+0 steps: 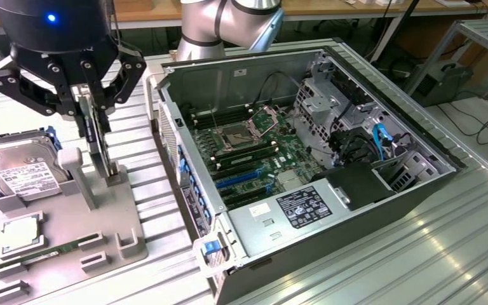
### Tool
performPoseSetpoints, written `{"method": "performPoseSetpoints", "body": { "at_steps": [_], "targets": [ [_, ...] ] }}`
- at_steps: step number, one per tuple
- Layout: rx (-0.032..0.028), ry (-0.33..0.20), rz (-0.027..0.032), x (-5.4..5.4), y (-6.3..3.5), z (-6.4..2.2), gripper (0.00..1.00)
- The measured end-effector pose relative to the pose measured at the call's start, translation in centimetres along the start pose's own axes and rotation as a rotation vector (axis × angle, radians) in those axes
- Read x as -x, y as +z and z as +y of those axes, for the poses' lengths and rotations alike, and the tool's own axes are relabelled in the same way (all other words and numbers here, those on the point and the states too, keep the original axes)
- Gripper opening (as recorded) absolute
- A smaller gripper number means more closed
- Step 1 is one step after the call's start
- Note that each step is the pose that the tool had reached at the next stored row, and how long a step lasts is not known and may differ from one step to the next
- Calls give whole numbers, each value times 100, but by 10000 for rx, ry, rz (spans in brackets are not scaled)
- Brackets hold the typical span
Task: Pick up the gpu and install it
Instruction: 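Pick up the gpu and move the gpu toward the slot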
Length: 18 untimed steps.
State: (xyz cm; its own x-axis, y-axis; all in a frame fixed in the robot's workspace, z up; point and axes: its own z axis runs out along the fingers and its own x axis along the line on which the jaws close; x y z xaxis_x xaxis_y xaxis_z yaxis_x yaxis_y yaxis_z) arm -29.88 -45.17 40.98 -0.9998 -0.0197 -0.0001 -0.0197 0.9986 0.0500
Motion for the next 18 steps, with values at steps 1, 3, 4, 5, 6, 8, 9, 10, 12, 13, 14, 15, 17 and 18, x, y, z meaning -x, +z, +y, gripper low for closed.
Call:
{"method": "performPoseSetpoints", "body": {
  "at_steps": [1,3,4,5,6,8,9,10,12,13,14,15,17,18],
  "targets": [
    [0,0,0,0,0,0,28],
    [0,-1,0,0,-1,0,28],
    [0,0,1,0,-1,0,28],
    [-1,0,2,0,-3,0,28],
    [-11,2,5,0,-15,6,28],
    [-36,-1,2,1,-67,14,28],
    [-39,-2,2,1,-85,15,28],
    [-41,-2,2,1,-101,16,28],
    [-39,-1,-1,0,-117,17,28],
    [-39,-1,-3,0,-116,17,28],
    [-39,-1,-2,0,-117,17,28],
    [-40,-1,-1,1,-117,17,28],
    [-42,0,1,7,-119,18,28],
    [-42,1,1,11,-119,17,28]
  ]
}}
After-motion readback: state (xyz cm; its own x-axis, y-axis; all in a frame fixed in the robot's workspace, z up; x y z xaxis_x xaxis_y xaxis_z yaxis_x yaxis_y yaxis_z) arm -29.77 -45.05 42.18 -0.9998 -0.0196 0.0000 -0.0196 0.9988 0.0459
